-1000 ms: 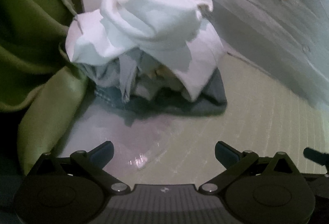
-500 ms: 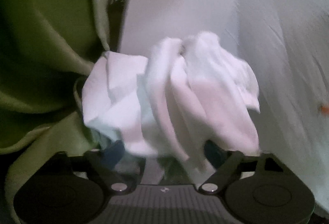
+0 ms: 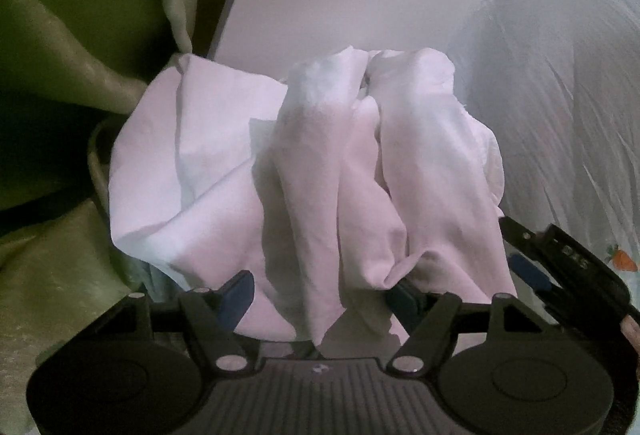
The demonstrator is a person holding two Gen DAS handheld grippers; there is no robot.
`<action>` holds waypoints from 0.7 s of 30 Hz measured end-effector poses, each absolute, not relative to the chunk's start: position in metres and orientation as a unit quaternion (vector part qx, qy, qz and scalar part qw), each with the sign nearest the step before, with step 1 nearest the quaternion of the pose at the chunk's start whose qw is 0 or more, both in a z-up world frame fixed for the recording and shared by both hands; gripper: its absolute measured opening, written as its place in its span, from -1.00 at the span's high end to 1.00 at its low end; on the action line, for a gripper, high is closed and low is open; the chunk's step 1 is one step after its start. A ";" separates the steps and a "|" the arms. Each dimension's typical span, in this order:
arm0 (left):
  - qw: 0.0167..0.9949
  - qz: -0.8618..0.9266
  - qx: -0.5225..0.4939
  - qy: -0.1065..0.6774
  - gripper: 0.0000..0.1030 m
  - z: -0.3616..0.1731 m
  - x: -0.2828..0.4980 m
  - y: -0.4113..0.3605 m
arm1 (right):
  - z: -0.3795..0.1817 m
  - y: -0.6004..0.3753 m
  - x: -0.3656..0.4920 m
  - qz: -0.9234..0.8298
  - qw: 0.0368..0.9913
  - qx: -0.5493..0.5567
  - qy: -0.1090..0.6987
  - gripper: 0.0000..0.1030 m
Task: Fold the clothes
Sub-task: 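Reach both grippers into the white shirt on the pile and close them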
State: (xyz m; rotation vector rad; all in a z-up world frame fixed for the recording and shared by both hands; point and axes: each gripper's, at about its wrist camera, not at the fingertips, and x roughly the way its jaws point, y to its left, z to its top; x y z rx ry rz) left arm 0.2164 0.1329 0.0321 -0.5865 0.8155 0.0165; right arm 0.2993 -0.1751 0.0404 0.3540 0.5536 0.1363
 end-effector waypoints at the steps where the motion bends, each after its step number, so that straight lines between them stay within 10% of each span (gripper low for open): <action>1: 0.874 0.005 -0.283 0.394 -0.44 0.032 0.218 0.134 | 0.040 -0.174 0.301 0.070 0.944 0.174 0.273 -0.01; 5: 0.873 0.000 -0.282 0.399 -0.44 0.031 0.221 0.132 | 0.037 -0.170 0.308 0.081 0.942 0.173 0.276 0.35; 13: 0.872 -0.004 -0.285 0.399 -0.46 0.027 0.221 0.136 | 0.034 -0.174 0.317 0.086 0.937 0.193 0.278 0.30; 15: 0.872 -0.005 -0.283 0.400 -0.48 0.027 0.222 0.136 | 0.034 -0.173 0.315 0.092 0.938 0.184 0.278 0.69; 21: 0.870 -0.001 -0.286 0.402 -0.55 0.026 0.226 0.135 | 0.034 -0.179 0.295 0.084 0.950 0.154 0.259 0.90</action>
